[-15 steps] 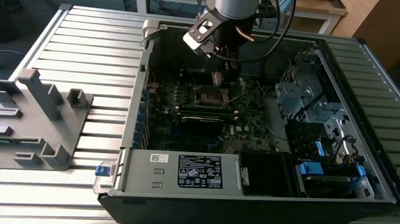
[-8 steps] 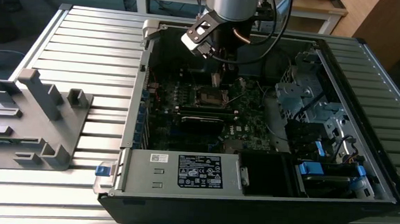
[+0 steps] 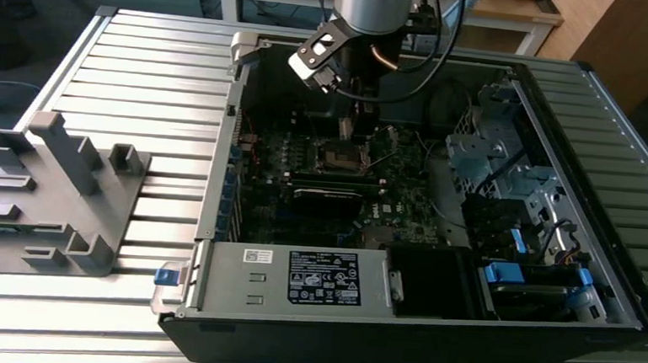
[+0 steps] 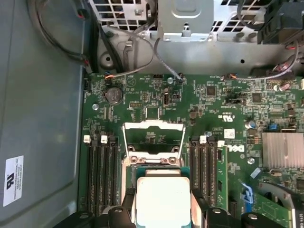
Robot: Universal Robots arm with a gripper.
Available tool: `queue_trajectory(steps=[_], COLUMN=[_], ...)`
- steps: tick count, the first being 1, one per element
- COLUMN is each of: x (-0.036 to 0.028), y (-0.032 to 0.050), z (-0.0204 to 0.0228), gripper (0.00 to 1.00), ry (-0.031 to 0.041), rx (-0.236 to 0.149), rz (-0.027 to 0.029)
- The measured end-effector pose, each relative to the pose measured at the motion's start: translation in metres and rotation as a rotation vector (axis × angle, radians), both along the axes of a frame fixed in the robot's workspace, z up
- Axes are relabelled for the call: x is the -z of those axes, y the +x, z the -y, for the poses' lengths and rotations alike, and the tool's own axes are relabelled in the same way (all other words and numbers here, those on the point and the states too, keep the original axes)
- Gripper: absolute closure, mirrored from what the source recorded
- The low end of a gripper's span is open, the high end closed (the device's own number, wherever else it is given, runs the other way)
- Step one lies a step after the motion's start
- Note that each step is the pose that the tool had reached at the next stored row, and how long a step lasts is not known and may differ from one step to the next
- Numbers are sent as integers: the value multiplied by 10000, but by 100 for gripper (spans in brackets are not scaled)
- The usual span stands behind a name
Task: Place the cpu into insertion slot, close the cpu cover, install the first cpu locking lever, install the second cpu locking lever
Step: 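Place the cpu into insertion slot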
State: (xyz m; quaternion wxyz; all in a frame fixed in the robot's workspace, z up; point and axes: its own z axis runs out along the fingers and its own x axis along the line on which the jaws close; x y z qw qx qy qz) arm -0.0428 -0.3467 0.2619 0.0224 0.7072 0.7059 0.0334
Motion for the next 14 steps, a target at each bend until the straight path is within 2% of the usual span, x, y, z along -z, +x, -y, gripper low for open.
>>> queue_trajectory(steps=[6, 14], x=[107, 252], y=[-23, -41], z=[-22, -25], gripper=[46, 46], ry=[-2, -3], rx=[11, 22], rz=[-1, -4])
